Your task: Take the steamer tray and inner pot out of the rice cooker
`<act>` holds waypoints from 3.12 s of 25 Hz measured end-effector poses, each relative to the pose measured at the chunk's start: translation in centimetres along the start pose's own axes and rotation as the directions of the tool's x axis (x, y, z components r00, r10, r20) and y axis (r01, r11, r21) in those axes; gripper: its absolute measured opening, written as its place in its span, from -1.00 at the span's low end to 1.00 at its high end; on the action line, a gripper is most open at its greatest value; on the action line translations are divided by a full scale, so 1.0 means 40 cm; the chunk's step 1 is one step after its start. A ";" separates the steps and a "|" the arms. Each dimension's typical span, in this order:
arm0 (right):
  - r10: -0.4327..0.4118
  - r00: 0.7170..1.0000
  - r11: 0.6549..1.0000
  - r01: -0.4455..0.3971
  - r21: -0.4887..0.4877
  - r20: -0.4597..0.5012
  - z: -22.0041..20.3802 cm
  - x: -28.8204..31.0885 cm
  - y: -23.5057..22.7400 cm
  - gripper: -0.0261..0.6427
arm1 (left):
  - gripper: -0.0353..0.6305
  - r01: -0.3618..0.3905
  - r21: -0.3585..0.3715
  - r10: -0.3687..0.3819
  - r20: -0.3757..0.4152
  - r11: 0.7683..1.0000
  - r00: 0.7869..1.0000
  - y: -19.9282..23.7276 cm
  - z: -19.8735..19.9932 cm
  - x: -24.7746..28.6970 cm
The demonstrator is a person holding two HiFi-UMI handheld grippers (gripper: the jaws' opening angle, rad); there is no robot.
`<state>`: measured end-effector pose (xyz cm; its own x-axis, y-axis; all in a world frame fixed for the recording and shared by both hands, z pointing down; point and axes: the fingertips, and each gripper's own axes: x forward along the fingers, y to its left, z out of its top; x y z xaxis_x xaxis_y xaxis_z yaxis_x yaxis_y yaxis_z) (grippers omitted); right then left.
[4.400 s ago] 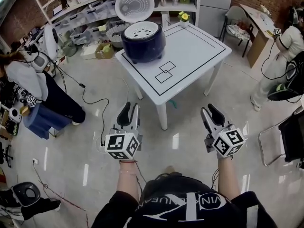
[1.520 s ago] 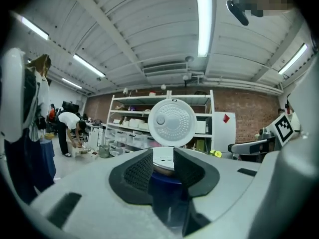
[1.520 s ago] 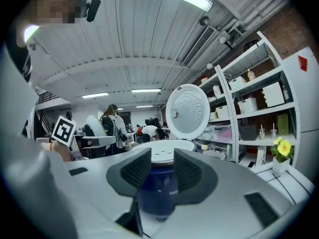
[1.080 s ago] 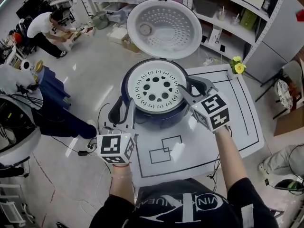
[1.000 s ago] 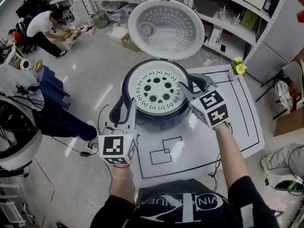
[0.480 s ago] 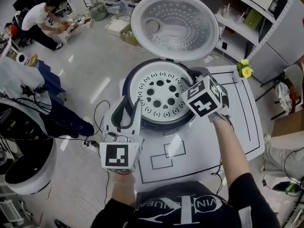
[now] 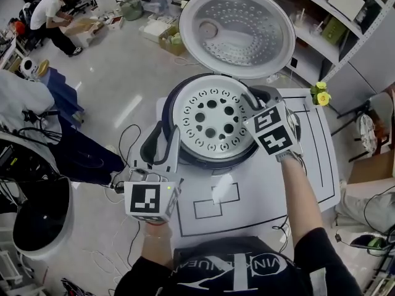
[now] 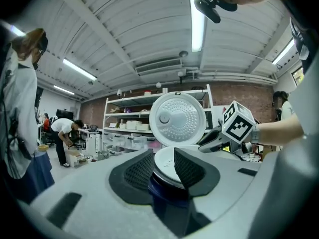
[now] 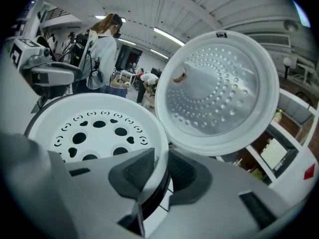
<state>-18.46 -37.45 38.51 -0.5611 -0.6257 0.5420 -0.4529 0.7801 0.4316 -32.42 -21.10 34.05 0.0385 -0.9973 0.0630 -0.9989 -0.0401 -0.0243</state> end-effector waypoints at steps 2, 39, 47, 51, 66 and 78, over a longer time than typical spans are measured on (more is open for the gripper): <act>-0.035 0.999 0.999 0.037 -0.038 0.036 0.019 -0.013 -0.006 -0.67 | -0.56 -0.005 -0.027 0.005 0.003 1.000 1.000 0.006 -0.004 -0.010; -0.203 0.781 0.931 -0.034 0.364 0.591 0.102 -0.310 -0.101 -0.77 | -0.58 0.114 -0.267 -0.150 -0.116 0.957 0.982 -0.101 0.044 0.035; -0.228 0.746 0.914 -0.058 0.402 0.626 0.074 -0.390 -0.145 -0.78 | -0.61 0.131 -0.273 -0.148 -0.043 0.953 0.988 -0.172 0.107 0.022; -0.252 0.740 0.908 -0.042 0.417 0.623 0.008 -0.454 -0.205 -0.78 | -0.61 0.171 -0.270 -0.188 -0.039 0.948 0.981 -0.272 0.123 0.045; -0.438 0.781 0.804 0.118 0.583 0.446 -0.334 -0.596 -0.353 -0.78 | -0.61 0.399 -0.290 -0.443 -0.101 0.870 0.891 -0.604 0.055 0.177; -0.492 0.822 0.716 0.196 0.670 0.285 -0.574 -0.622 -0.399 -0.78 | -0.62 0.453 -0.351 -0.541 -0.214 0.820 0.814 -0.791 -0.080 0.265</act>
<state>18.62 -34.26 34.69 -0.4359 -0.8996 0.0277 -0.8987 0.4334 -0.0675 -0.47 -30.21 38.68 0.5657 -0.7764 0.2778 -0.8108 -0.4625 0.3588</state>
